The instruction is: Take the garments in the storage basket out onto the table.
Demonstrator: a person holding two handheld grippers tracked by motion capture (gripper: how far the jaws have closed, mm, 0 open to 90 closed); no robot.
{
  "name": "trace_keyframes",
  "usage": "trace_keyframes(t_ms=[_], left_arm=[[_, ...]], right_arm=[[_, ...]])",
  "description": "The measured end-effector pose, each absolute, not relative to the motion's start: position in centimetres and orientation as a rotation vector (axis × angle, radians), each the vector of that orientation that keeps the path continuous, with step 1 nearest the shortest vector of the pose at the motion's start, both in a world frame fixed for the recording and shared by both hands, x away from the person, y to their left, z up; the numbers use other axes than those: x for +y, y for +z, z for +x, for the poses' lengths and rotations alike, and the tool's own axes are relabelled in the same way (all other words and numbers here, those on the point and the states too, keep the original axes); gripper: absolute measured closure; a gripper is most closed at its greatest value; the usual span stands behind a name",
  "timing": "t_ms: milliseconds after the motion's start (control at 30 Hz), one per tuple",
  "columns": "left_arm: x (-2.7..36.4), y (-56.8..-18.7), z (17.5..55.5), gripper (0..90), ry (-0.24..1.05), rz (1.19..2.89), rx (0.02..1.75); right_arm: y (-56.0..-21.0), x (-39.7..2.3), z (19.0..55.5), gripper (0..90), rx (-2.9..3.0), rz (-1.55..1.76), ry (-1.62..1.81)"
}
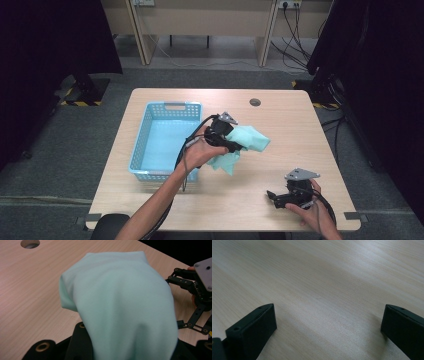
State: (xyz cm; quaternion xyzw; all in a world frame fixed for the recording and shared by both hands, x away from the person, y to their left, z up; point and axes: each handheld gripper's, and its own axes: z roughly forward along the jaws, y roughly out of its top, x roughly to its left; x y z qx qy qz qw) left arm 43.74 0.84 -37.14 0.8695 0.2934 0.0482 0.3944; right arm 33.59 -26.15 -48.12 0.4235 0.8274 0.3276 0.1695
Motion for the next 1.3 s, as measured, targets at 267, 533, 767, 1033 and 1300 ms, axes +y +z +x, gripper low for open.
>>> trace_keyframes(t_ms=[267,533,767,1033,1300], left_arm=[[0.2,-38.4,44.4,67.9,0.118,2.226,0.776],[-1.1,-39.3,45.2,67.9,0.118,2.252,0.794],[-1.9,-40.2,45.9,67.9,0.107,2.260,0.814],[-2.2,-40.8,46.6,67.8,0.109,2.251,0.835],[-2.7,-41.7,47.1,67.5,0.124,2.267,0.849]], right_arm=[[-48.1,-26.2,33.6,0.3,2.352,1.201,0.930],[-48.1,-26.2,33.6,0.3,2.352,1.202,0.930],[-48.1,-26.2,33.6,0.3,2.352,1.201,0.931],[-48.1,-26.2,33.6,0.3,2.352,1.200,0.931],[-48.1,-26.2,33.6,0.3,2.353,1.201,0.931]])
